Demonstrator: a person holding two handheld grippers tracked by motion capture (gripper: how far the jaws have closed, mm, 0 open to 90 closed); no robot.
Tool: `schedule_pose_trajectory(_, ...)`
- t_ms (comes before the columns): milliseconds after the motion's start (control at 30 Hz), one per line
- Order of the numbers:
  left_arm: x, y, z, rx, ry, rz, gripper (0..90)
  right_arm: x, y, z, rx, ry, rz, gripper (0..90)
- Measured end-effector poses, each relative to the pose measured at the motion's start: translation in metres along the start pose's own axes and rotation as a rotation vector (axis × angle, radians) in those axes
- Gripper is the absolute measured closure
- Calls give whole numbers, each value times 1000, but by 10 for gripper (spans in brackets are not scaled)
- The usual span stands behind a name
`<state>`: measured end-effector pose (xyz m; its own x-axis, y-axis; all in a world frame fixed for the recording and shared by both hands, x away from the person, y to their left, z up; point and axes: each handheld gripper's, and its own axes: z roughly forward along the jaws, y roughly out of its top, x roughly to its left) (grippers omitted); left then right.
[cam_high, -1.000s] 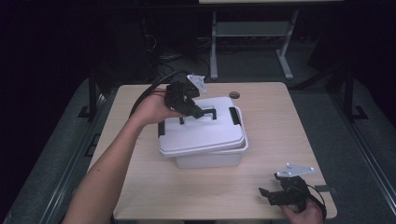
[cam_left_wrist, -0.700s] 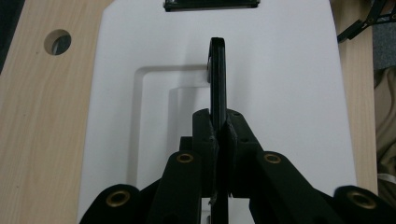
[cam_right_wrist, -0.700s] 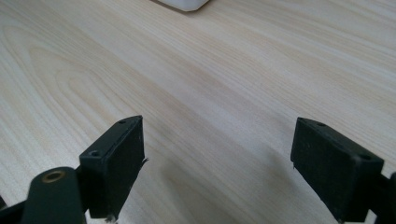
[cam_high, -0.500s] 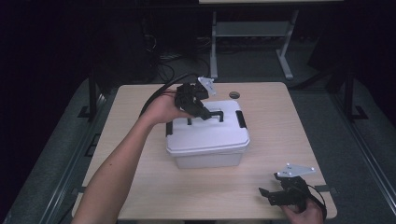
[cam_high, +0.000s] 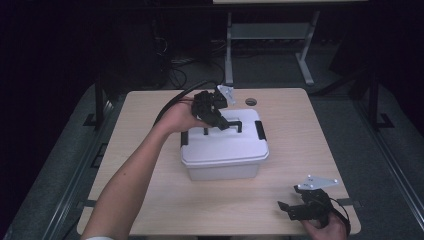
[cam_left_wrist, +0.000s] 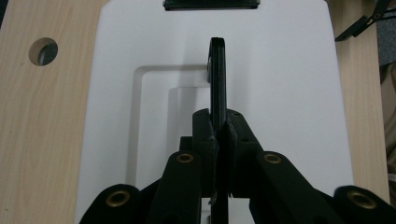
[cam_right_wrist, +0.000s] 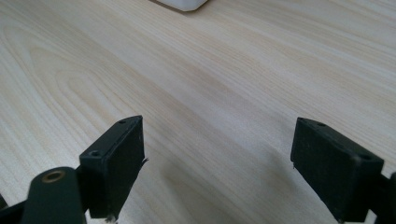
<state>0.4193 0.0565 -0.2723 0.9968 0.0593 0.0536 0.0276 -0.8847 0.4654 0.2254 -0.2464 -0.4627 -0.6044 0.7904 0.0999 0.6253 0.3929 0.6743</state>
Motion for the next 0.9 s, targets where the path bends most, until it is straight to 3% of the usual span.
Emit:
schedule_pose_trajectory(267,1,-1,6,22,-13,19,838,0,0,0,1,0,1,170)
schedule_pose_trajectory(467,2,-1,5,15,-16,11,836,0,0,-1,0,1,2,169)
schedule_pose_trajectory(700,4,-2,7,19,14,4,827,1,0,0,1,-1,0,169)
schedule_pose_trajectory(900,5,-3,10,22,8,1,827,0,0,-1,0,0,2,169)
